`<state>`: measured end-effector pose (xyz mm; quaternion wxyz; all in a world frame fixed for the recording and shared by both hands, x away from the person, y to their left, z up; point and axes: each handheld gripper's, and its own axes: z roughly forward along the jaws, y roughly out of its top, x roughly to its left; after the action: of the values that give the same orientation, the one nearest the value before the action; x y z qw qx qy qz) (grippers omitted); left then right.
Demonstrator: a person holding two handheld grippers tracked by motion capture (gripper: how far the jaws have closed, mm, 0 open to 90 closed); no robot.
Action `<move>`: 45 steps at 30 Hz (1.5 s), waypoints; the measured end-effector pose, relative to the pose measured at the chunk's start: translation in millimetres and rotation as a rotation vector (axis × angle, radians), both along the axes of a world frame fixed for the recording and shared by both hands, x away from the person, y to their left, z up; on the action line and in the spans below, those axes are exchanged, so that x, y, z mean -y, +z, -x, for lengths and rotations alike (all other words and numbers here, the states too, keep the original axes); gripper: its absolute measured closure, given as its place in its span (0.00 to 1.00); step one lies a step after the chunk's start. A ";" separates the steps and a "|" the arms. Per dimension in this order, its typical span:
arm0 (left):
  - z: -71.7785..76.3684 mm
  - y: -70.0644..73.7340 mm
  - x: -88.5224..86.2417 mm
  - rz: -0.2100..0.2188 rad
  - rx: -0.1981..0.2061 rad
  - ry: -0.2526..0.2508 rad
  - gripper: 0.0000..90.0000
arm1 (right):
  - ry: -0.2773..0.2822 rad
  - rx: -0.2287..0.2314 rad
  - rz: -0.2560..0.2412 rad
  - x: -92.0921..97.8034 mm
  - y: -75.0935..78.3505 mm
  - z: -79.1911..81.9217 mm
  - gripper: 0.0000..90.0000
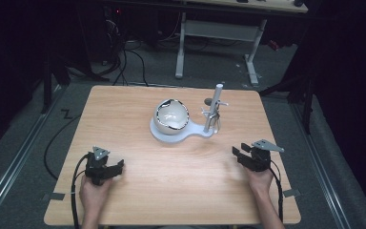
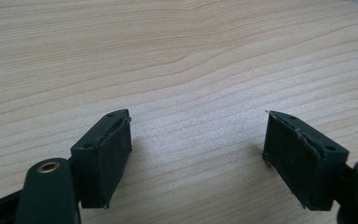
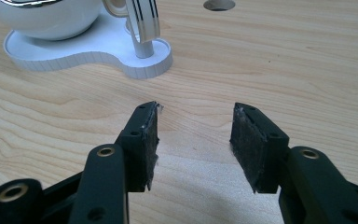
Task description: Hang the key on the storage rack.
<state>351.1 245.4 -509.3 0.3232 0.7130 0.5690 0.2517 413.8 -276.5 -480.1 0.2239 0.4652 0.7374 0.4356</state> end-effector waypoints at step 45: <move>0.1 0.0 -0.1 0.000 0.000 -0.001 0.26 | -0.048 -0.125 0.171 -12.1 -23.7 -15.9 0.44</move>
<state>351.0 245.5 -509.3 0.3233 0.7133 0.5688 0.2513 429.7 -264.4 -503.9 0.2263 0.4882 0.7731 0.3359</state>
